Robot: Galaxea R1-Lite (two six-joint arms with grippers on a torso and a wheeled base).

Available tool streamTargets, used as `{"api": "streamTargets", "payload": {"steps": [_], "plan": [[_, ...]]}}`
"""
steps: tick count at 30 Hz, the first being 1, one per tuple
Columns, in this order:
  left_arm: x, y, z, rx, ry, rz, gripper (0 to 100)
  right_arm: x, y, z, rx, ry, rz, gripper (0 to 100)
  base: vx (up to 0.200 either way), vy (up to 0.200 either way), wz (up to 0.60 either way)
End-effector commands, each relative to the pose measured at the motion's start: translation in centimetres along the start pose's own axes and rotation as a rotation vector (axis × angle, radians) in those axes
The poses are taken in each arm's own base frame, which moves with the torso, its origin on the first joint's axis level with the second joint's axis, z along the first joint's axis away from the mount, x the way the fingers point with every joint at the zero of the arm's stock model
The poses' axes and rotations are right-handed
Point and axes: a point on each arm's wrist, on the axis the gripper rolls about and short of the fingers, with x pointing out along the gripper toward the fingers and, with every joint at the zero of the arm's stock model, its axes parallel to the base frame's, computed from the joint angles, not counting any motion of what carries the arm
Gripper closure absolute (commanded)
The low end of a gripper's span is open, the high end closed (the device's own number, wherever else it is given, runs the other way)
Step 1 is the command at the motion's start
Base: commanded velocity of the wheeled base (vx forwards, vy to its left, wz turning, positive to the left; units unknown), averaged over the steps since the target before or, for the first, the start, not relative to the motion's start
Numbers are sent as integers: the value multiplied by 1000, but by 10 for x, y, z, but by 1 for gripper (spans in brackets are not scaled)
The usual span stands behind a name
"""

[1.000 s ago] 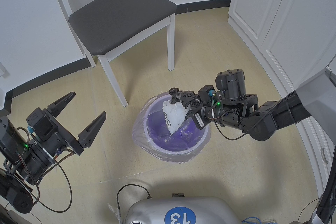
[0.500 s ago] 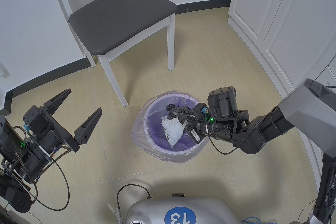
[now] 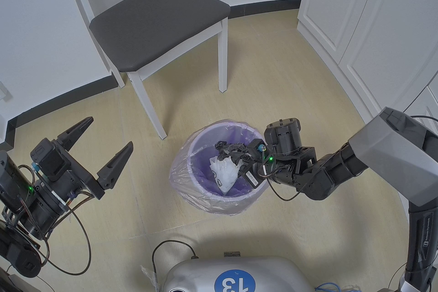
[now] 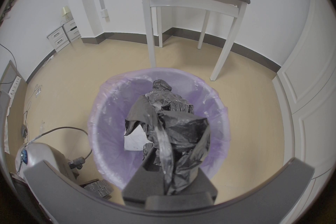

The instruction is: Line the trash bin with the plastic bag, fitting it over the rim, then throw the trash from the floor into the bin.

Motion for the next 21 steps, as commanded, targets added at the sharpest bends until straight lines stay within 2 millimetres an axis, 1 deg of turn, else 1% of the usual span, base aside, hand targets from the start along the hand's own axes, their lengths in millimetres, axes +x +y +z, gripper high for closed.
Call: {"api": "streamTargets", "payload": {"steps": [1, 5, 9, 14, 21], "plan": [[1, 0, 1, 3, -14, 2, 0, 6, -6, -1, 7, -5, -14, 100, 0, 0, 0], [1, 0, -1, 1, -5, 1, 0, 5, -8, 0, 7, -6, -19, 100, 0, 0, 0], [2, 0, -2, -1, 2, -2, 0, 9, -10, -5, 9, 3, -23, 100, 0, 0, 0], [2, -1, -3, 0, 4, -4, 0, 21, -3, -19, -6, 34, -10, 100, 0, 0, 0], [3, -2, -5, -2, 12, -10, 0, 33, -4, -18, -36, 32, -12, 100, 0, 0, 0]]}}
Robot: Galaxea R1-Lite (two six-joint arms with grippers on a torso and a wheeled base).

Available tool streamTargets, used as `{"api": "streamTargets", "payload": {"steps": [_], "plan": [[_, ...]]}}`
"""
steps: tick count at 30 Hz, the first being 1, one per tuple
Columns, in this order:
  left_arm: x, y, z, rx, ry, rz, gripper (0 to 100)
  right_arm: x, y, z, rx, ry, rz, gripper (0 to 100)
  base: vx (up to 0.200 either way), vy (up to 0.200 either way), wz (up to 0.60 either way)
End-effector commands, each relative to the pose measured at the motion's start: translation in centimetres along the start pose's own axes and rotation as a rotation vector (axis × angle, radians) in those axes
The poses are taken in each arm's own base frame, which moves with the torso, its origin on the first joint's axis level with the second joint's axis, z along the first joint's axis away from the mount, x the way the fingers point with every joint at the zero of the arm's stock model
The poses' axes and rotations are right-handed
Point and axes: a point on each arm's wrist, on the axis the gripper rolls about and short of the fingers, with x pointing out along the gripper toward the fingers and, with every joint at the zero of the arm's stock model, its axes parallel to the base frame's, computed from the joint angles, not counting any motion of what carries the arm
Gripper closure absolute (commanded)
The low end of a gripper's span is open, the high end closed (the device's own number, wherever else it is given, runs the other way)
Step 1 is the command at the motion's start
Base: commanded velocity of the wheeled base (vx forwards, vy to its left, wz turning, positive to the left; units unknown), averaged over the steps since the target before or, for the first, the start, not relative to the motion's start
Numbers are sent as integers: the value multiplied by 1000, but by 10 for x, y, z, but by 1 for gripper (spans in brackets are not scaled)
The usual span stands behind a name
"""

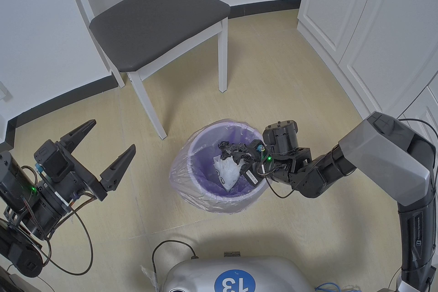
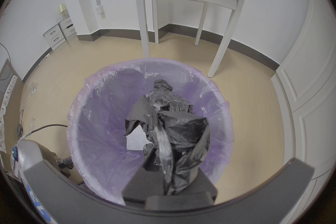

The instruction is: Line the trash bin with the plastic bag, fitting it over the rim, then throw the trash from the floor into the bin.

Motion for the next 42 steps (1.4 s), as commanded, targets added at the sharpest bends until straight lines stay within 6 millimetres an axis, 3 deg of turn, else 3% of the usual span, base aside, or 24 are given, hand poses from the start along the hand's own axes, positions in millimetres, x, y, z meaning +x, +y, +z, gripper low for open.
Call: {"api": "streamTargets", "payload": {"steps": [1, 6, 7, 18, 25, 27, 31, 36, 42], "plan": [[1, -1, 0, 4, -10, -3, 0, 10, 2, -6, -27, 20, 7, 100, 0, 0, 0], [2, 0, -2, 1, -1, 2, 0, 17, 4, -5, -59, 14, 6, 100, 0, 0, 0], [2, 0, -2, 1, -1, 2, 0, 17, 4, -5, -59, 14, 6, 0, 0, 0, 0], [3, 0, -4, -1, 8, 2, 0, 15, 3, -2, -73, 4, 2, 0, 0, 0, 0], [6, -2, -12, -11, 46, -15, 0, -13, -5, 16, -68, -42, -14, 0, 0, 0, 0], [13, -9, -29, -30, 121, -49, 0, -34, -11, 26, -61, -80, -28, 0, 0, 0, 0], [35, -16, -65, -54, 260, -65, 0, -58, -24, 30, -41, -89, -54, 0, 0, 0, 0], [75, -7, -127, -67, 420, 99, 0, -87, -54, 16, -5, -44, -110, 0, 0, 0, 0], [109, -1, -187, -84, 475, 94, 0, -104, -80, -5, 35, 18, -163, 0, 0, 0, 0]]}}
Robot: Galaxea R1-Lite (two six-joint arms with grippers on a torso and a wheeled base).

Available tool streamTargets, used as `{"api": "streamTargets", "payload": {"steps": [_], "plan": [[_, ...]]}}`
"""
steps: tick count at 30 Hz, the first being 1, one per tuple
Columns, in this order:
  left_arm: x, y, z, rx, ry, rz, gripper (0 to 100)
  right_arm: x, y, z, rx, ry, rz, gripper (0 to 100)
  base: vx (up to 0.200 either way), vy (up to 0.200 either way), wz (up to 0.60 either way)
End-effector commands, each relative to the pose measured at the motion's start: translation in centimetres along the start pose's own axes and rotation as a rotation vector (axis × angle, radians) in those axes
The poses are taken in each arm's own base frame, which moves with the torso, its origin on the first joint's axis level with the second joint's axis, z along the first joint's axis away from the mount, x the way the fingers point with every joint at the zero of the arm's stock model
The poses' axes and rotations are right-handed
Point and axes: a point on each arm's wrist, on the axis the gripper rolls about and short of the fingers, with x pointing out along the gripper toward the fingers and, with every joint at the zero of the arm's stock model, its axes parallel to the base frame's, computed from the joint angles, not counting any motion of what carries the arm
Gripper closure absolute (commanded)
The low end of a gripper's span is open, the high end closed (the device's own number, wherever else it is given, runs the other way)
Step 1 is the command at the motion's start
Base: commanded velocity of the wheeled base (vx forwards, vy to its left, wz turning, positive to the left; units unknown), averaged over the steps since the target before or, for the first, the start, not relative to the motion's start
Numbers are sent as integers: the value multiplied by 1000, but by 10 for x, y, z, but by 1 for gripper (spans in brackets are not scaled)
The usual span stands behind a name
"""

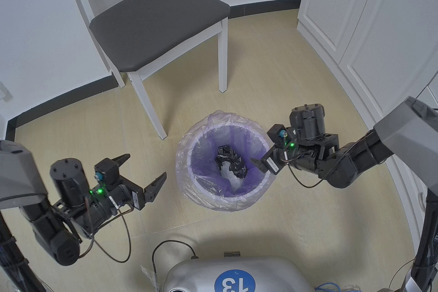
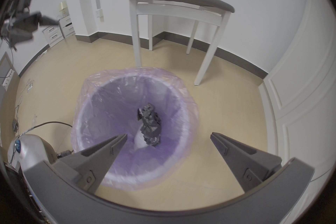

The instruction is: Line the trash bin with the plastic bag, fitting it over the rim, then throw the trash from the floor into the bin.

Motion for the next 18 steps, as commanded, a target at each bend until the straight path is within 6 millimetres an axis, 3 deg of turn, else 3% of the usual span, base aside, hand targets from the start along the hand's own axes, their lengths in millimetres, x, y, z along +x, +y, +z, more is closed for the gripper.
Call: {"api": "streamTargets", "payload": {"steps": [1, 8, 18], "plan": [[74, 7, -69, -26, 123, 45, 0, -38, -43, -18, 54, 49, -91, 0, 0, 0, 0], [132, 15, -82, -52, 90, 69, 0, -33, -57, -36, 143, 73, -155, 0, 0, 0, 0], [168, 27, -81, -68, 111, 106, 0, -34, -68, -52, 203, 59, -199, 0, 0, 0, 0]]}}
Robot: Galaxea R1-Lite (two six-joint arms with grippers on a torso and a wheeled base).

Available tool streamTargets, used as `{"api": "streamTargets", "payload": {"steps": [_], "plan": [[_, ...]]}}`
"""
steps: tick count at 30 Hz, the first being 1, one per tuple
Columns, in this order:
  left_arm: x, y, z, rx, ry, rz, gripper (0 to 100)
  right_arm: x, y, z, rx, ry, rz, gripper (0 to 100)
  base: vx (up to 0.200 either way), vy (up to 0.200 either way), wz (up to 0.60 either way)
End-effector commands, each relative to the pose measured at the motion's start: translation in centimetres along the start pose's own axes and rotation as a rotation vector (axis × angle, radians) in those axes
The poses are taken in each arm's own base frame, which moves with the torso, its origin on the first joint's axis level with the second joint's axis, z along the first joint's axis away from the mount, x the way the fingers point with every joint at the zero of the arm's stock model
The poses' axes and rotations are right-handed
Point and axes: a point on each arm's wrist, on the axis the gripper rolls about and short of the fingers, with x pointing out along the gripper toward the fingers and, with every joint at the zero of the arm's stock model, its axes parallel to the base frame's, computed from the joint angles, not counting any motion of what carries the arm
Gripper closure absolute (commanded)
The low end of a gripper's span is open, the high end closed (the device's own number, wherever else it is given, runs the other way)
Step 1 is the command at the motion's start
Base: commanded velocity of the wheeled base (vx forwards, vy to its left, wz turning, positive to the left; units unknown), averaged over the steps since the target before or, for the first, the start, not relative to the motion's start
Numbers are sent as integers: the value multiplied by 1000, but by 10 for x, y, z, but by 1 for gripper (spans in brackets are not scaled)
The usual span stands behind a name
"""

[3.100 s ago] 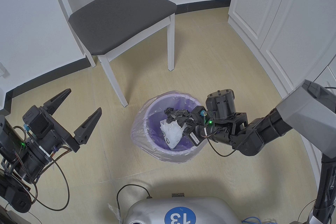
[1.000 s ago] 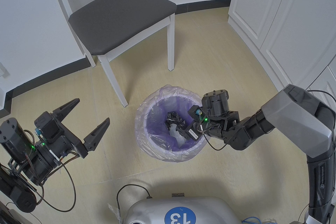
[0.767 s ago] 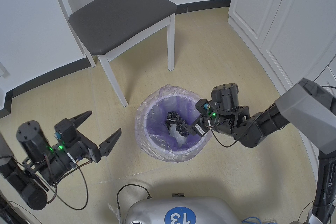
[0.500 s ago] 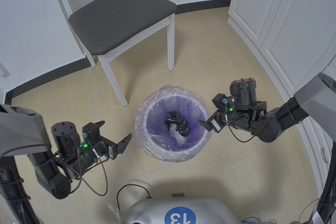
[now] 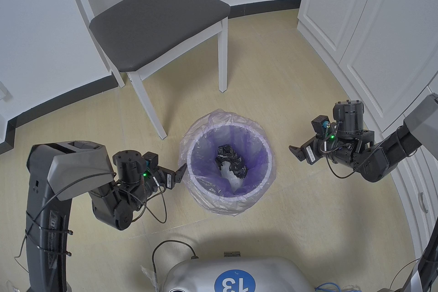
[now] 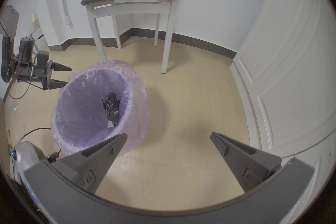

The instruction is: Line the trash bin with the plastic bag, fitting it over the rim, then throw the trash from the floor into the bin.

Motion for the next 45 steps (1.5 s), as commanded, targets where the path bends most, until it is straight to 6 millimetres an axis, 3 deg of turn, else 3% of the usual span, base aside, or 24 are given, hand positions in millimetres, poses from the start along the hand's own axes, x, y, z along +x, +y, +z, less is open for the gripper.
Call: {"api": "streamTargets", "payload": {"steps": [1, 7, 11, 14, 21, 29, 35, 38, 43, 45], "plan": [[23, 3, -17, -14, 21, 22, 0, -1, -12, -14, 27, 27, -24, 0, 0, 0, 0], [47, 1, -26, -12, 10, 21, 0, 9, -11, -22, 33, 32, -26, 0, 0, 0, 0], [53, 10, -25, -19, 37, 36, 0, 25, -6, -34, 33, 39, -23, 0, 0, 0, 0], [50, 17, -24, -22, 40, 50, 0, 30, -3, -37, 32, 38, -20, 0, 0, 0, 0], [21, 25, -16, -28, 44, 74, 0, 50, 25, -59, 24, 79, 62, 0, 0, 0, 0], [2, 30, -6, -29, 31, 98, 0, 121, 50, -84, 76, 52, 76, 0, 0, 0, 0], [-8, 37, 4, -30, 6, 122, 0, 148, 49, -95, 105, 73, 68, 0, 0, 0, 0], [-15, 39, 10, -27, -2, 127, 0, 154, 49, -98, 109, 84, 67, 0, 0, 0, 0], [-27, 39, 20, -26, -13, 129, 0, 149, 46, -99, 135, 95, 63, 0, 0, 0, 0], [-44, 35, 34, -23, -47, 125, 0, 120, 28, -79, 171, 65, 40, 0, 0, 0, 0]]}}
